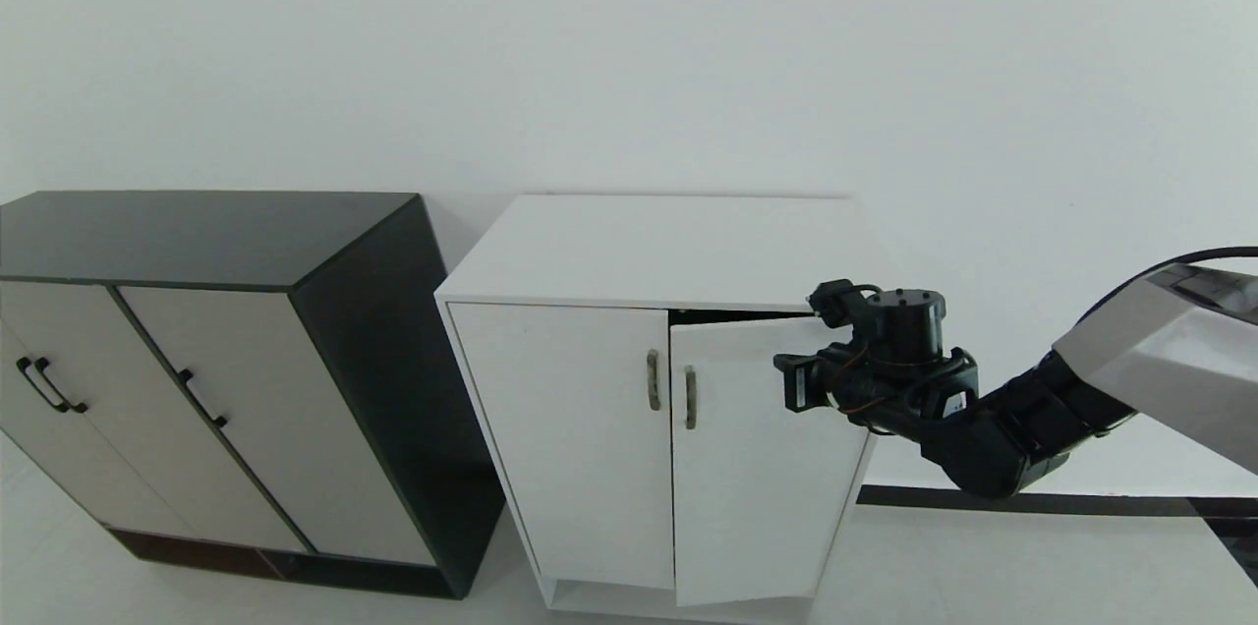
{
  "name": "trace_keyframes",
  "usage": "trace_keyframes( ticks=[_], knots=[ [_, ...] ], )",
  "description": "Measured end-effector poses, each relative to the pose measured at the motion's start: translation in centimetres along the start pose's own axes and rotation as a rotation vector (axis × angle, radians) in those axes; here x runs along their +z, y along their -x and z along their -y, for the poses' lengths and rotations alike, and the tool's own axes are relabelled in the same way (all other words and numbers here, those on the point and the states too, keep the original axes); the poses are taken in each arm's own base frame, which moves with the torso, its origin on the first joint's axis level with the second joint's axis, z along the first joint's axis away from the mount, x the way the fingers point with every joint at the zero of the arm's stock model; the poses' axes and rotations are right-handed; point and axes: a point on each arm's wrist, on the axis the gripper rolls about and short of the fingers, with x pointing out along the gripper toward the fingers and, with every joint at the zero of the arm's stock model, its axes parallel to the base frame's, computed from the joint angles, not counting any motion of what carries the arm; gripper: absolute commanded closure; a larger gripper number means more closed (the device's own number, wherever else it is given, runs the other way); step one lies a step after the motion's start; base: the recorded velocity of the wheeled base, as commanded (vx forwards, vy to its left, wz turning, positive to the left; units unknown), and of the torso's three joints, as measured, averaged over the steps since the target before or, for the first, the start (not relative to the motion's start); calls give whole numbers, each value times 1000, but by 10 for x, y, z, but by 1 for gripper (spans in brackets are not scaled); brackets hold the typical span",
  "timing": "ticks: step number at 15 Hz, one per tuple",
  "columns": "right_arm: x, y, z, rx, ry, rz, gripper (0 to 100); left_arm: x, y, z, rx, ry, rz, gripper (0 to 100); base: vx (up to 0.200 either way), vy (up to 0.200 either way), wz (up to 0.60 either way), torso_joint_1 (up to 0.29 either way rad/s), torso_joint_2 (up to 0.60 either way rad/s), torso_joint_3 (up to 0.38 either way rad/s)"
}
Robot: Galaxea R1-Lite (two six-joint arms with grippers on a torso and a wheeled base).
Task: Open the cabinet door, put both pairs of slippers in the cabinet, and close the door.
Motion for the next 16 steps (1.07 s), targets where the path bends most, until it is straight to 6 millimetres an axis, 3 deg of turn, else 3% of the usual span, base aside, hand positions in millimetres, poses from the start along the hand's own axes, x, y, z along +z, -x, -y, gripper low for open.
trace_keyframes(
  ticks=[16],
  knots=[
    [-5, -13, 14, -30, -11, -2, 100, 0, 0, 0, 0, 2, 0, 100, 0, 0, 0, 0, 0, 0]
  ],
)
